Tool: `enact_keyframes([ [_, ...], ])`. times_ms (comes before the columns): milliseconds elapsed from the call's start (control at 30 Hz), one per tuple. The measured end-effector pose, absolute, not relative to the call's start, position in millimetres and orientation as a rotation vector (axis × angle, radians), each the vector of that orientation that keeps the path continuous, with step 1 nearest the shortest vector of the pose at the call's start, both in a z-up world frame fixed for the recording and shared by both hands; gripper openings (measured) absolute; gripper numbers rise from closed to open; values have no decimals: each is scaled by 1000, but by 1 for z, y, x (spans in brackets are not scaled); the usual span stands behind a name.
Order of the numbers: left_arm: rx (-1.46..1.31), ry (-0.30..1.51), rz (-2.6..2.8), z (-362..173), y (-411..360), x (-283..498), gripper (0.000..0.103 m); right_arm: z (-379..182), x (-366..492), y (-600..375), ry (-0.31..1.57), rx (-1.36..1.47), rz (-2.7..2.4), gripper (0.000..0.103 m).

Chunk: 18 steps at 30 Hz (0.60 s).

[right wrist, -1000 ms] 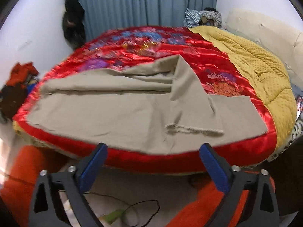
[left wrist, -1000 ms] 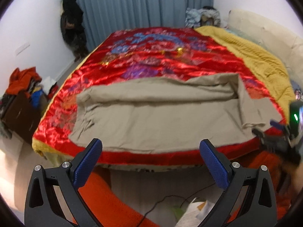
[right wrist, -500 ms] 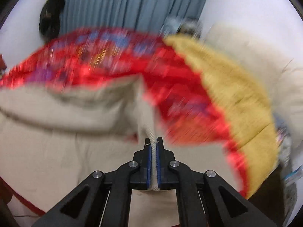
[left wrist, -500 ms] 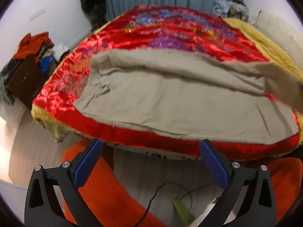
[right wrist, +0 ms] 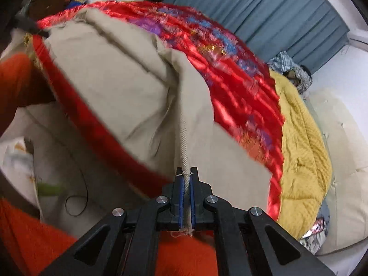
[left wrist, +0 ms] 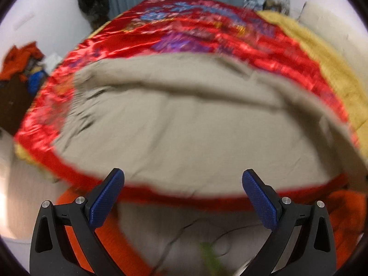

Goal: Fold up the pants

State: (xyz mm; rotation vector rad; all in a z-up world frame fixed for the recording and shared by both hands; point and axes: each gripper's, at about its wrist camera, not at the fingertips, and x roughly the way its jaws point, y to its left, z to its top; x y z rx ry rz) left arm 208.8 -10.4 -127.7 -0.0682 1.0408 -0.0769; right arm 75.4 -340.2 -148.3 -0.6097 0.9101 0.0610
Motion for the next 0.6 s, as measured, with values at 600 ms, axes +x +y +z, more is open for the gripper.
enact_keyframes([
  [600,-633,1185,-362,-178,-38,444,71,4,77,-375,493,-467,-270,4],
])
